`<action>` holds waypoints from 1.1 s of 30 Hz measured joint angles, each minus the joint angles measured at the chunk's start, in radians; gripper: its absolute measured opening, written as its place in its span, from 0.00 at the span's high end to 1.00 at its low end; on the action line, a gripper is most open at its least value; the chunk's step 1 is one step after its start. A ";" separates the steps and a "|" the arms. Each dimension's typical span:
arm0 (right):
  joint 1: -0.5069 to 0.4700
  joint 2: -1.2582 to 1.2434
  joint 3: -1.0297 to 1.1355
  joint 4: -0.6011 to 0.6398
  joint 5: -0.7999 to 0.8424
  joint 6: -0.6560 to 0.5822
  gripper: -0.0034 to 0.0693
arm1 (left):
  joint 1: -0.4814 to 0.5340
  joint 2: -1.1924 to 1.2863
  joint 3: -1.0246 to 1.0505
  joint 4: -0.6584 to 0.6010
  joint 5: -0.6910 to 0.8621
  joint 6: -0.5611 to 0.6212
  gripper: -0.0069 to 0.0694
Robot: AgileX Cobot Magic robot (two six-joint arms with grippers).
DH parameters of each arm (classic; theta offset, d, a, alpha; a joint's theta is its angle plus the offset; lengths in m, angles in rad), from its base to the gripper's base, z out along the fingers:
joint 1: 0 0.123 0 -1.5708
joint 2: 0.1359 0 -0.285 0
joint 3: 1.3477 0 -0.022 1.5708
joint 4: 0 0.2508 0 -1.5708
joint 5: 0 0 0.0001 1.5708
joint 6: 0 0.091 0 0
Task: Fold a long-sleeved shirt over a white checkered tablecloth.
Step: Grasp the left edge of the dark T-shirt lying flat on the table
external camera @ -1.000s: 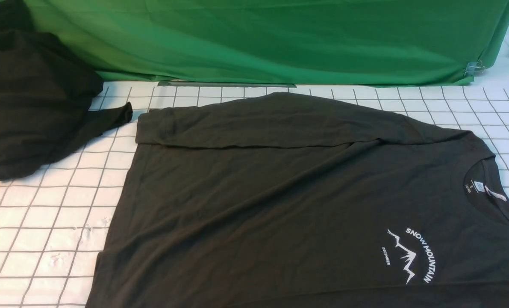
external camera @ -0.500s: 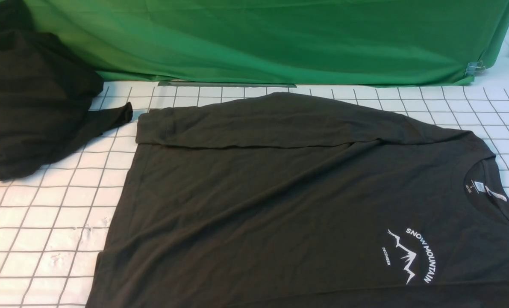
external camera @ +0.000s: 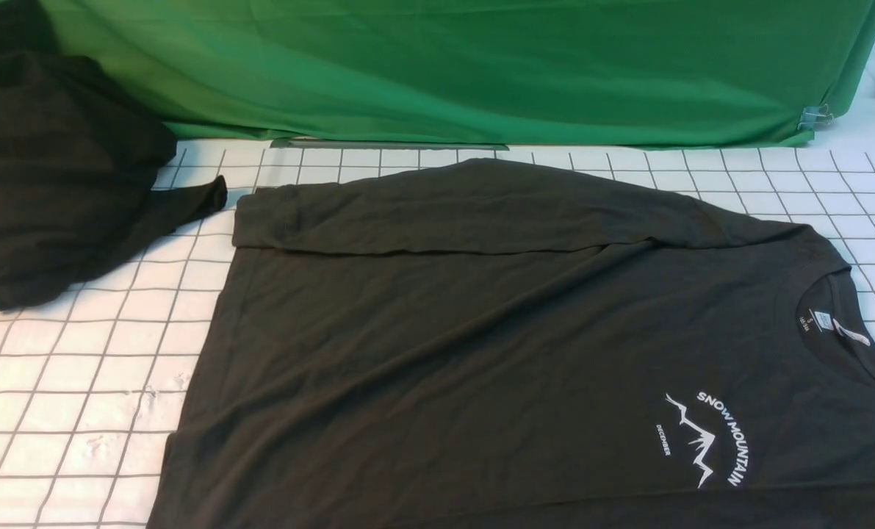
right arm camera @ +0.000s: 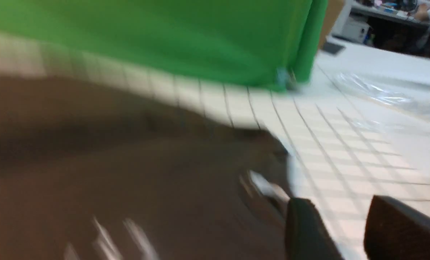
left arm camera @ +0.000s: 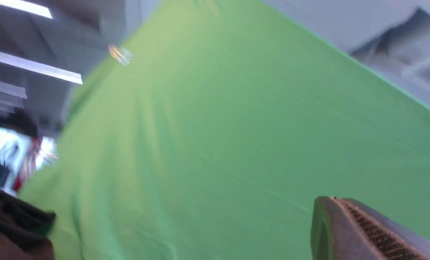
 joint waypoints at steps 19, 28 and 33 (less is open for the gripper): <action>0.044 0.017 -0.117 0.214 -0.051 0.423 0.79 | -0.049 1.061 -0.394 -0.215 1.170 0.528 0.91; 0.304 0.512 -0.591 0.202 0.606 0.024 0.95 | -0.474 1.130 -0.363 0.056 1.075 0.255 0.91; 0.393 0.697 -0.666 0.201 0.649 -0.062 0.95 | -0.568 1.163 -0.361 0.124 1.014 0.230 0.88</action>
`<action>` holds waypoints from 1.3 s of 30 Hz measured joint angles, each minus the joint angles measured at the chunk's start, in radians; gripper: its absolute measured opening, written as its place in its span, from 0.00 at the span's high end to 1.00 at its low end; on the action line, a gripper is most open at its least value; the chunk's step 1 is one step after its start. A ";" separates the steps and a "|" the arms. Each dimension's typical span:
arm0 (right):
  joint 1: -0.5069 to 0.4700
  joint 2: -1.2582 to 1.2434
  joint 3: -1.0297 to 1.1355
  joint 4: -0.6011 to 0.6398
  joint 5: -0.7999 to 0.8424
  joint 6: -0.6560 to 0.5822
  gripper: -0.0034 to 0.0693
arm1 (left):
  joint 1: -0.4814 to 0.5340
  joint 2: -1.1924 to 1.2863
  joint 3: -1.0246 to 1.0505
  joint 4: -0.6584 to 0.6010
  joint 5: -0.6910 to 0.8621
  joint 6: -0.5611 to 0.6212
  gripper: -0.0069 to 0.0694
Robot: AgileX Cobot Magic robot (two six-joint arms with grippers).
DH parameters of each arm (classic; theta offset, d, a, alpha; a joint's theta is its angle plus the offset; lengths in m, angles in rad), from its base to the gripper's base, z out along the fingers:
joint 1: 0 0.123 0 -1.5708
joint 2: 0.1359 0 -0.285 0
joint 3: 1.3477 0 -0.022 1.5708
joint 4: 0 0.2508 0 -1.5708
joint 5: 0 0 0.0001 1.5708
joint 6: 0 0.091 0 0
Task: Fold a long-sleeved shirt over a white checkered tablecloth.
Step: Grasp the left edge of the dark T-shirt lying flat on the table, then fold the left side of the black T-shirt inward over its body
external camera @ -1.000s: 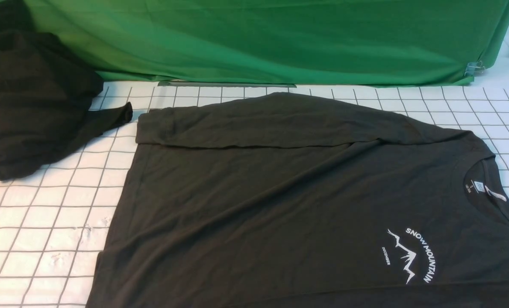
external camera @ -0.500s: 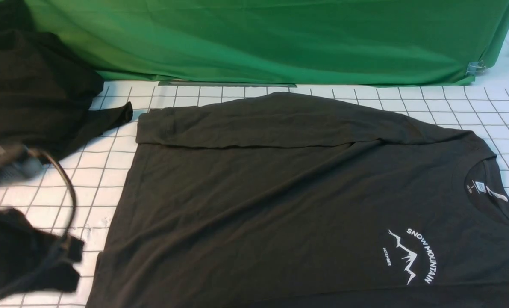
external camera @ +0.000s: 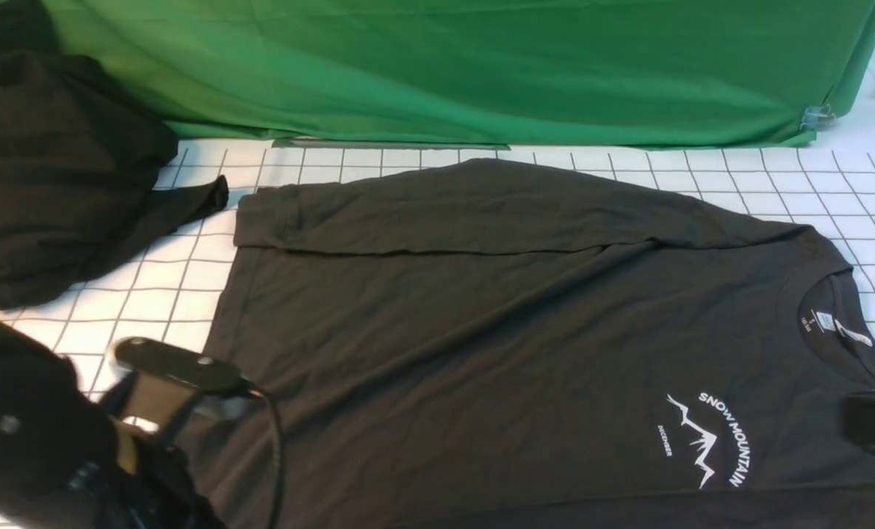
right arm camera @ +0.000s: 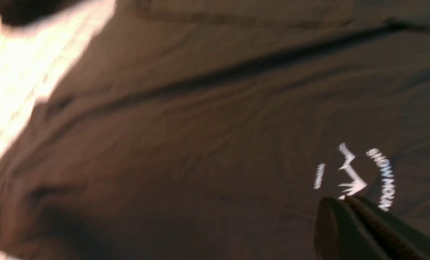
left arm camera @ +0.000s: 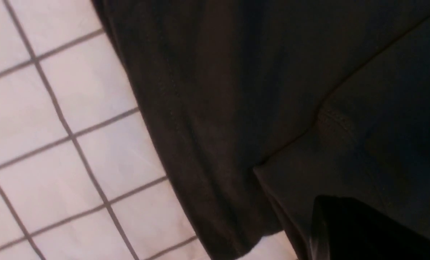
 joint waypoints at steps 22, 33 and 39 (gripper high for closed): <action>0.154 0.119 -0.001 -0.004 -0.081 -0.017 0.95 | -0.013 0.278 0.000 -0.026 -0.130 0.093 0.37; 0.154 0.119 -0.001 -0.007 -0.092 -0.017 0.95 | -0.013 0.227 0.000 -0.092 -0.030 0.129 0.89; 0.154 0.119 -0.001 -0.008 -0.104 -0.019 0.95 | -0.013 0.161 -0.080 -0.065 0.023 0.185 0.89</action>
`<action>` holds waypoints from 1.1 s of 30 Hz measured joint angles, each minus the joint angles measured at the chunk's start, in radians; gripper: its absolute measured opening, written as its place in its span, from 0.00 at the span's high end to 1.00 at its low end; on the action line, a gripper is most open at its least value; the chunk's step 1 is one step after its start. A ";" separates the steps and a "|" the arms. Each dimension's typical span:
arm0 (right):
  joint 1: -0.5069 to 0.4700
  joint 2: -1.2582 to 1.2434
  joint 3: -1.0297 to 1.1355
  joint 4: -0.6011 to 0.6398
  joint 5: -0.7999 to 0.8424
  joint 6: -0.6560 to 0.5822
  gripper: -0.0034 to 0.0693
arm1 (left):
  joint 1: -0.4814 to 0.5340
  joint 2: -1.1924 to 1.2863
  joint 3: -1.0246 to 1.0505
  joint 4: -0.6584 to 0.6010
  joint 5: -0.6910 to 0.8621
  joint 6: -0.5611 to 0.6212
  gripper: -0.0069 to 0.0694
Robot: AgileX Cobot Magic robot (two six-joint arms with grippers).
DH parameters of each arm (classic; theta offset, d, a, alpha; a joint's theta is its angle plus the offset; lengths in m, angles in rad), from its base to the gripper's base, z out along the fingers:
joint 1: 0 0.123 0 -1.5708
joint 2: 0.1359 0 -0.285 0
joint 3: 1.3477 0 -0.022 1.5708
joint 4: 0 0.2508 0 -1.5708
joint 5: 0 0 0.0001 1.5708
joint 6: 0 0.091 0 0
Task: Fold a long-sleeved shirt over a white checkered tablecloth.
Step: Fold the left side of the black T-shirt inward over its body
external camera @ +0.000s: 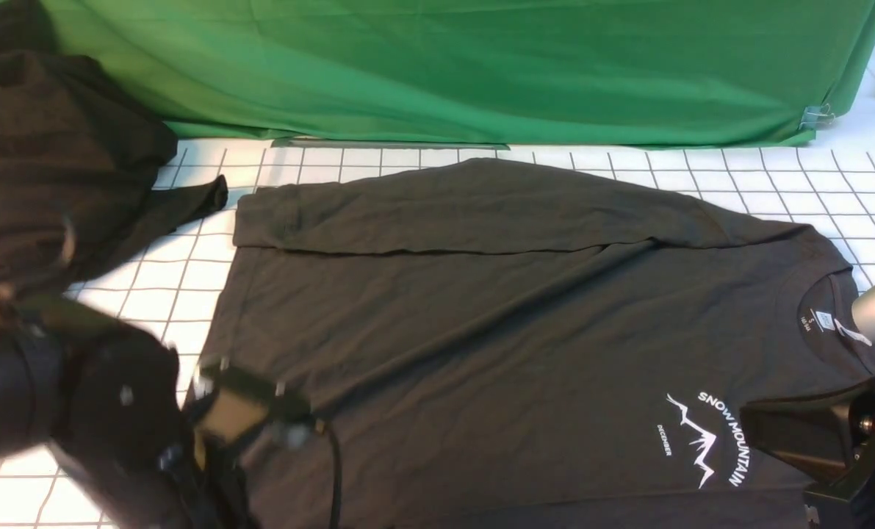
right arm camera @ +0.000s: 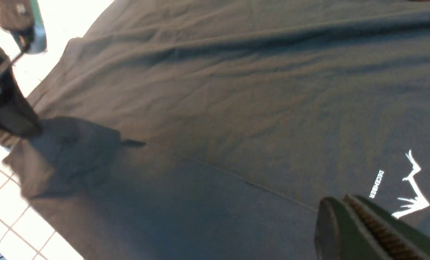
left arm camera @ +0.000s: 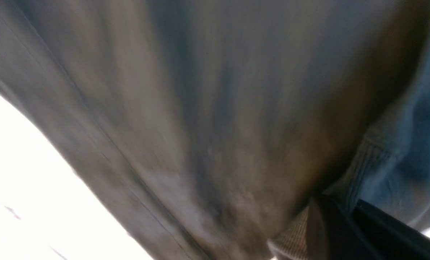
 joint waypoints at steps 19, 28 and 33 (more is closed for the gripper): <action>0.000 0.008 0.000 0.000 -0.057 0.000 0.95 | 0.195 0.271 -0.632 0.228 0.031 0.062 0.89; 0.000 0.009 0.000 0.000 -0.074 0.002 0.94 | 0.198 0.426 -0.633 0.294 0.025 0.060 0.88; 0.000 0.009 0.000 0.000 -0.074 0.003 0.94 | 0.198 0.447 -0.633 0.327 0.020 0.049 0.76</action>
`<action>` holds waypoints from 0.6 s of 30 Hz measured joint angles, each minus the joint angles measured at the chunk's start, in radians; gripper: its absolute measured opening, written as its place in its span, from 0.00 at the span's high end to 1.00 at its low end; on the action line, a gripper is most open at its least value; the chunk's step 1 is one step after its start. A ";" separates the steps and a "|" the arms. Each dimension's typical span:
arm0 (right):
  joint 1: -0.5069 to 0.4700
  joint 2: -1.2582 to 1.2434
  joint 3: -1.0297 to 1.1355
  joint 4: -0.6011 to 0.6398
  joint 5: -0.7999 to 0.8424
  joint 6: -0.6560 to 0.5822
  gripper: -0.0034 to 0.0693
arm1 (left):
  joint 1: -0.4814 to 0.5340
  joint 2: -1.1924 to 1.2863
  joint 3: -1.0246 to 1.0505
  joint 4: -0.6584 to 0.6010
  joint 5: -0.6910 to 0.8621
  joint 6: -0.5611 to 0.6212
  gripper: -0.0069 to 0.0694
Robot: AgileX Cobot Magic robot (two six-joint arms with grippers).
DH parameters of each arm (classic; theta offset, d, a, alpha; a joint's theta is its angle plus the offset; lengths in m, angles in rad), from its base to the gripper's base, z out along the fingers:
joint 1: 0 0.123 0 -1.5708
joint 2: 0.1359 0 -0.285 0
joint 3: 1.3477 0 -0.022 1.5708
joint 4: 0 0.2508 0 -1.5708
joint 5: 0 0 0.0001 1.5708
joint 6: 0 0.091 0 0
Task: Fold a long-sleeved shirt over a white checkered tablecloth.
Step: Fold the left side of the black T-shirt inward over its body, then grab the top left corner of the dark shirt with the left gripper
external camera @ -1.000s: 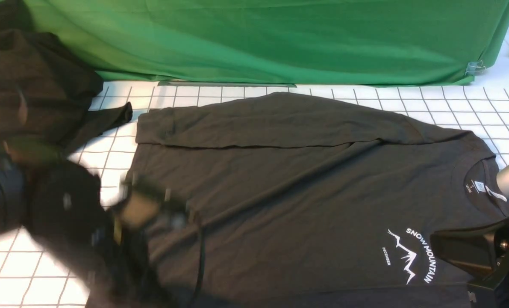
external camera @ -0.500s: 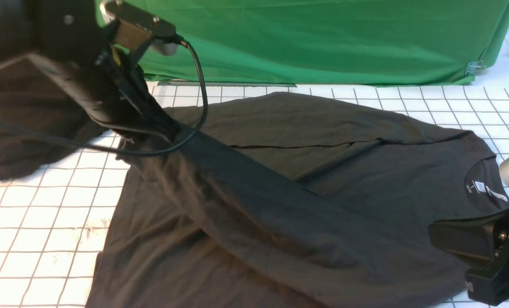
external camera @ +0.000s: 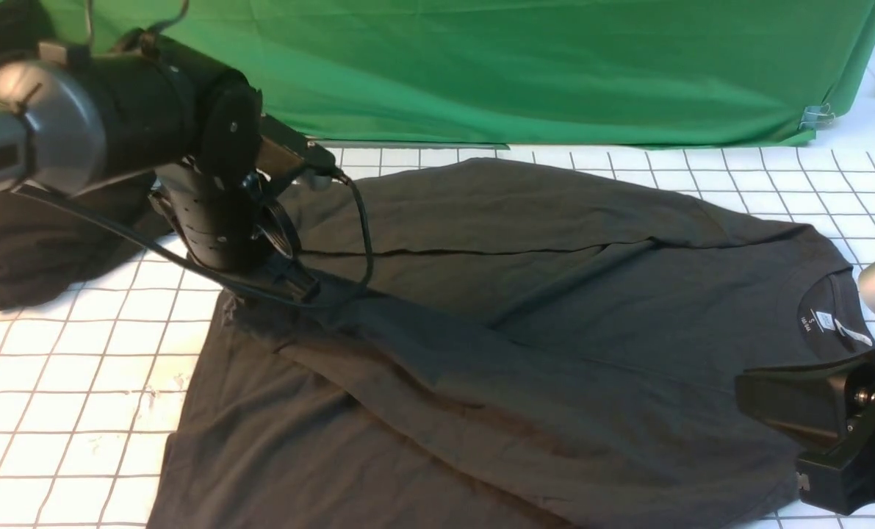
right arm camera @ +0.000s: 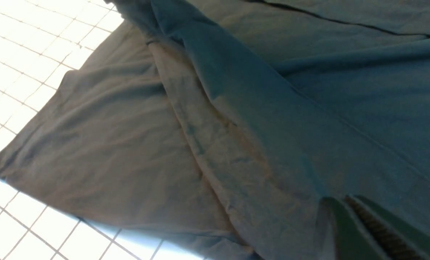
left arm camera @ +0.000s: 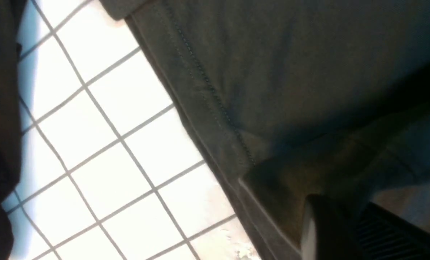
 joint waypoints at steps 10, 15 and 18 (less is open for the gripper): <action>0.000 0.000 0.000 0.000 0.002 0.001 0.93 | 0.018 0.012 -0.036 0.209 -0.024 -0.250 0.30; 0.000 0.000 0.000 0.001 0.002 0.001 0.92 | 0.102 0.052 -0.167 0.023 -0.029 -0.268 0.26; 0.000 0.000 0.000 0.001 0.003 0.001 0.92 | 0.166 0.115 -0.277 -0.111 -0.031 -0.250 0.26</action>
